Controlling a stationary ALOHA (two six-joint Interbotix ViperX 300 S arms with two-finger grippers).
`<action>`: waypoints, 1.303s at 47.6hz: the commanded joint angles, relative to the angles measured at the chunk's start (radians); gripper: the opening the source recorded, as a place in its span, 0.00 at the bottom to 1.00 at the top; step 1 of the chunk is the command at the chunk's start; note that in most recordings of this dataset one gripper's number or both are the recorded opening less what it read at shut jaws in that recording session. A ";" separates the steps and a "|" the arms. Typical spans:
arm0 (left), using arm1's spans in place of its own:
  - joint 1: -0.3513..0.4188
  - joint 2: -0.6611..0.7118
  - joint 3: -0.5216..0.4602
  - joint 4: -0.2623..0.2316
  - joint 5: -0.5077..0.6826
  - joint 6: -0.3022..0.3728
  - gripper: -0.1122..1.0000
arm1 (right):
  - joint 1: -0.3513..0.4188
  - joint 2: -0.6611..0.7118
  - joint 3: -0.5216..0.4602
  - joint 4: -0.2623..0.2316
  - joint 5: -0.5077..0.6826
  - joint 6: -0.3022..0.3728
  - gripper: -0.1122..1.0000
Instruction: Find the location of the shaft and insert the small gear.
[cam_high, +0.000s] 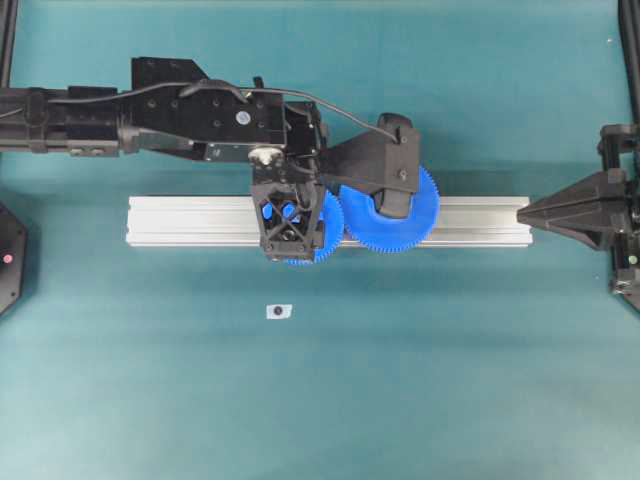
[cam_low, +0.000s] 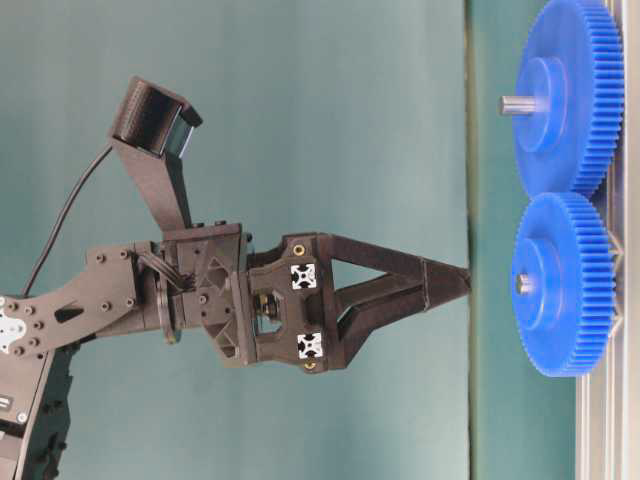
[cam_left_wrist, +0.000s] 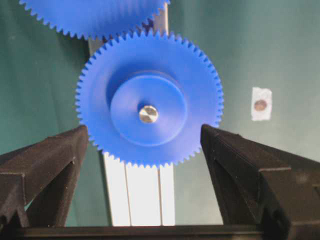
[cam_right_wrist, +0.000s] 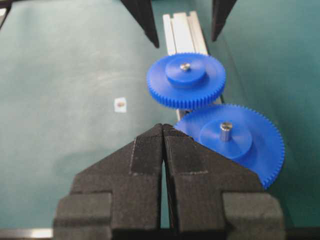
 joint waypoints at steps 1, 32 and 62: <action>-0.008 -0.049 -0.026 0.005 -0.003 -0.002 0.89 | -0.002 0.006 -0.011 0.003 -0.006 0.011 0.09; -0.015 -0.110 -0.026 0.002 0.011 -0.026 0.89 | -0.002 0.006 -0.011 0.003 -0.005 0.011 0.09; -0.021 -0.132 -0.026 0.005 0.011 -0.034 0.89 | -0.002 0.006 -0.012 0.003 -0.006 0.011 0.09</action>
